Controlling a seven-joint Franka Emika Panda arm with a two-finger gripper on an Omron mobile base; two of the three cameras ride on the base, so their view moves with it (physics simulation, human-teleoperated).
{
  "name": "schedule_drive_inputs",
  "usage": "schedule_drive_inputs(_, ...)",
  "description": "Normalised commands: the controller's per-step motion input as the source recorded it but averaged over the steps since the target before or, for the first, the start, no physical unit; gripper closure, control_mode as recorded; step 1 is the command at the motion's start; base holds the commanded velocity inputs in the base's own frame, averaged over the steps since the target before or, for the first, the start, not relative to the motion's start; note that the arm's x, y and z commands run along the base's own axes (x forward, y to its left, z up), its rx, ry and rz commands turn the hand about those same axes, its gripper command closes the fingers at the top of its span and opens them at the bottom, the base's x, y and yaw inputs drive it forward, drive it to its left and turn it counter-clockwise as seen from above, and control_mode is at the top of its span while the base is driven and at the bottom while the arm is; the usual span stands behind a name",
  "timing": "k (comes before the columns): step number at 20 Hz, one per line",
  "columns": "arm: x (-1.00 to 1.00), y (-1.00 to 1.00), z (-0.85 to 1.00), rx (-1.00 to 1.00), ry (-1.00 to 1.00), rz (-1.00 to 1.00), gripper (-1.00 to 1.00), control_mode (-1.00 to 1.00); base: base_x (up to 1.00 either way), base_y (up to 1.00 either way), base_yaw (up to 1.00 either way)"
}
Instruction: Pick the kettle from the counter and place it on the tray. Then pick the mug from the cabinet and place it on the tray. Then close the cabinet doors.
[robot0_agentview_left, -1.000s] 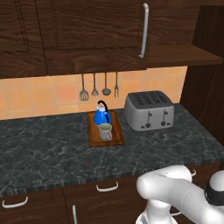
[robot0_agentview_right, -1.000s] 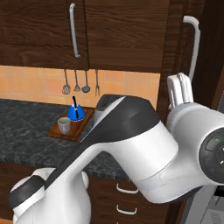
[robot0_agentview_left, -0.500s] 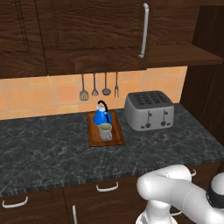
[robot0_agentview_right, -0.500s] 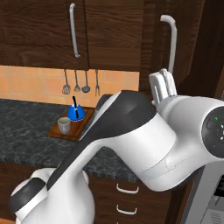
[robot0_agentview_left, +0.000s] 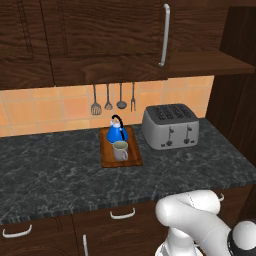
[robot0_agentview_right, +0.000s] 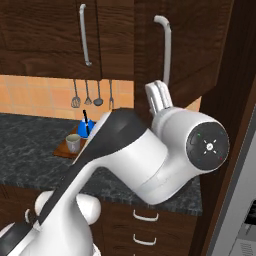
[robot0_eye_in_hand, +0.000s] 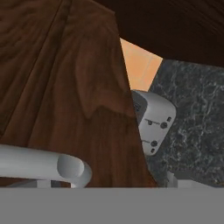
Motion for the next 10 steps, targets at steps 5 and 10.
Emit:
schedule_drive_inputs(5, 0.53, 0.46, 0.04, 0.0, -0.01, 0.0, -1.0, -1.0, 0.0, 0.0, 0.0)
schedule_drive_inputs(10, 0.67, 0.28, 0.0, 0.0, 0.02, 0.0, -1.0, -1.0, 0.0, 0.0, 0.0)
